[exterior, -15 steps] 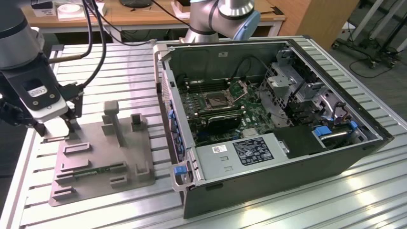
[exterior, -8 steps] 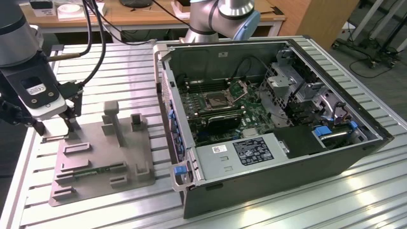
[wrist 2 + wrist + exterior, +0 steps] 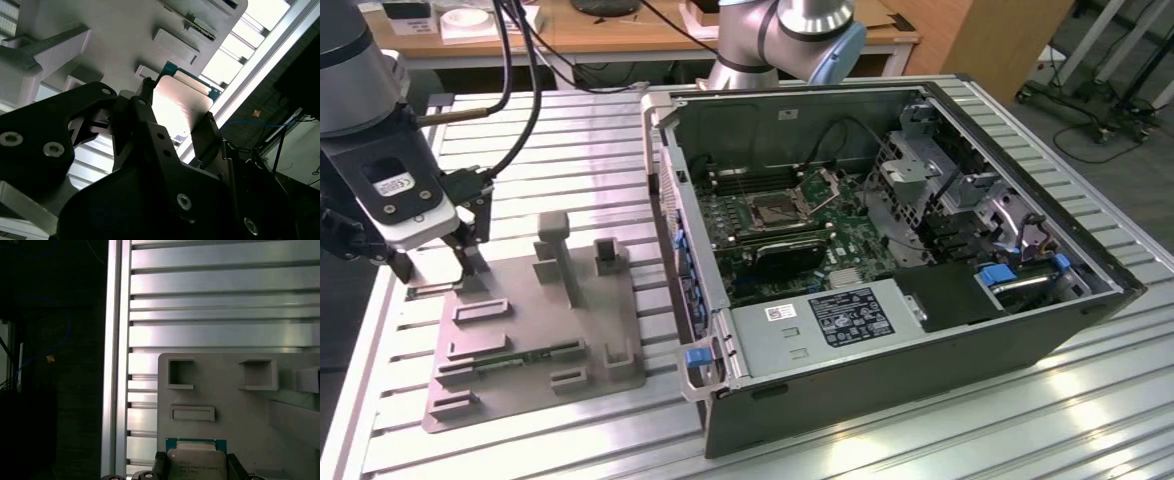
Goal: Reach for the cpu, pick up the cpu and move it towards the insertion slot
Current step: 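Pick up the cpu and move it towards the insertion slot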
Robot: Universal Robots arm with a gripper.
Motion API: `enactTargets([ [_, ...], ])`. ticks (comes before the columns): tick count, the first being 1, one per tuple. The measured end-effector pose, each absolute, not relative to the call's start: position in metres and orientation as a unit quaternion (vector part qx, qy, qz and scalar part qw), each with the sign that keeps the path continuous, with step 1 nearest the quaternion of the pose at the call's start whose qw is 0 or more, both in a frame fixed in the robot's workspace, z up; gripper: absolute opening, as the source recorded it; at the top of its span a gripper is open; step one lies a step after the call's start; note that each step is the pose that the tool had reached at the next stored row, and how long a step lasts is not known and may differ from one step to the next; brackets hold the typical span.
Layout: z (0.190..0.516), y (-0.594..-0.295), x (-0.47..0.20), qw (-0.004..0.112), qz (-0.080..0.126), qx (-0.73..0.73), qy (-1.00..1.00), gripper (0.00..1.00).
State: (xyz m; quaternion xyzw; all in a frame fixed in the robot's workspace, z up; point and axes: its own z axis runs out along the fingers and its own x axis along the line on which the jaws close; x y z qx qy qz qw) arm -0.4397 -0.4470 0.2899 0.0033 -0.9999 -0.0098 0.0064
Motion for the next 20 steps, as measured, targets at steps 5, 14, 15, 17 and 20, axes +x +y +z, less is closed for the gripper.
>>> enactTargets([
  [5, 0.2918, -0.4470, -0.4397, 0.007, -0.010, 0.003, -1.000, 0.54],
  [14, 0.2937, -0.4470, -0.4397, 0.006, -0.010, 0.003, -1.000, 0.54],
  [15, 0.2938, -0.4470, -0.4397, 0.006, -0.010, 0.003, -1.000, 0.54],
  [17, 0.2940, -0.4470, -0.4397, 0.006, -0.010, 0.003, -1.000, 0.54],
  [20, 0.2947, -0.4470, -0.4397, 0.006, -0.010, 0.003, -1.000, 0.54],
])
